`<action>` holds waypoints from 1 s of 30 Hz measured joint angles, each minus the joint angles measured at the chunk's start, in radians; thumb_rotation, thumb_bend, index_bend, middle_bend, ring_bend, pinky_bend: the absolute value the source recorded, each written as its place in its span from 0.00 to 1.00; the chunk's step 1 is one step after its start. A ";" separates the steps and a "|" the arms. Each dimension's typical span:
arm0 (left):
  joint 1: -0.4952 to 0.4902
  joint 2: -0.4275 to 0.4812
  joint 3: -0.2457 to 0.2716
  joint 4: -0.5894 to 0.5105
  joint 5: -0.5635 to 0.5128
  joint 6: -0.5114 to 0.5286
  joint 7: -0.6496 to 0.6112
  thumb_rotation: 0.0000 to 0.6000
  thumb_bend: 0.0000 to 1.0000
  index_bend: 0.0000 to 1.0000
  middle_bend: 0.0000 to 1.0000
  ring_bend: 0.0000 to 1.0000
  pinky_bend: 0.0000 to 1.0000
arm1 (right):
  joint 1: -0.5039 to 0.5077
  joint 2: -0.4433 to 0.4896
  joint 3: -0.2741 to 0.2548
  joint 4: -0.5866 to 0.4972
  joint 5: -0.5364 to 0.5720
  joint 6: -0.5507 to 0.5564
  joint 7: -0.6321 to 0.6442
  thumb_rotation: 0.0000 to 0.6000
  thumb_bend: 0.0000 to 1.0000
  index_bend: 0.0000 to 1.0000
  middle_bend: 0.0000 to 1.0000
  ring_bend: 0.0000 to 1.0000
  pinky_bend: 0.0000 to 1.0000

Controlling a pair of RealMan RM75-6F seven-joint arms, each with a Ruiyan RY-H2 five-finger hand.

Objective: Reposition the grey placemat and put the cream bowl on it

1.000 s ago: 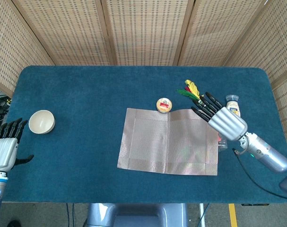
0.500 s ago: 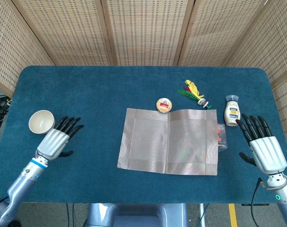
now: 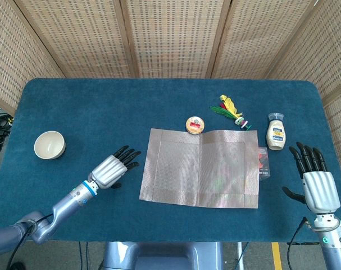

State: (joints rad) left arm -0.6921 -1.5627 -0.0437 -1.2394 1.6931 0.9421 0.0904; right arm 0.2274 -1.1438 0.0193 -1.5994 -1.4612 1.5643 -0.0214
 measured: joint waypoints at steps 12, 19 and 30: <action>-0.080 -0.126 0.012 0.092 -0.009 -0.059 0.023 1.00 0.00 0.22 0.00 0.00 0.00 | -0.014 0.005 0.030 0.012 -0.013 -0.026 0.034 1.00 0.00 0.00 0.00 0.00 0.00; -0.117 -0.185 0.003 0.148 -0.039 -0.086 0.032 1.00 0.00 0.22 0.00 0.00 0.00 | -0.022 0.003 0.041 0.014 -0.024 -0.028 0.036 1.00 0.00 0.00 0.00 0.00 0.00; -0.150 -0.204 -0.010 0.140 -0.063 -0.084 0.056 1.00 0.02 0.22 0.00 0.00 0.00 | -0.034 0.003 0.045 0.002 -0.057 -0.024 0.033 1.00 0.00 0.00 0.00 0.00 0.00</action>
State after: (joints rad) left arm -0.8420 -1.7662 -0.0539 -1.0996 1.6301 0.8581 0.1467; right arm 0.1936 -1.1407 0.0639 -1.5978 -1.5183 1.5407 0.0111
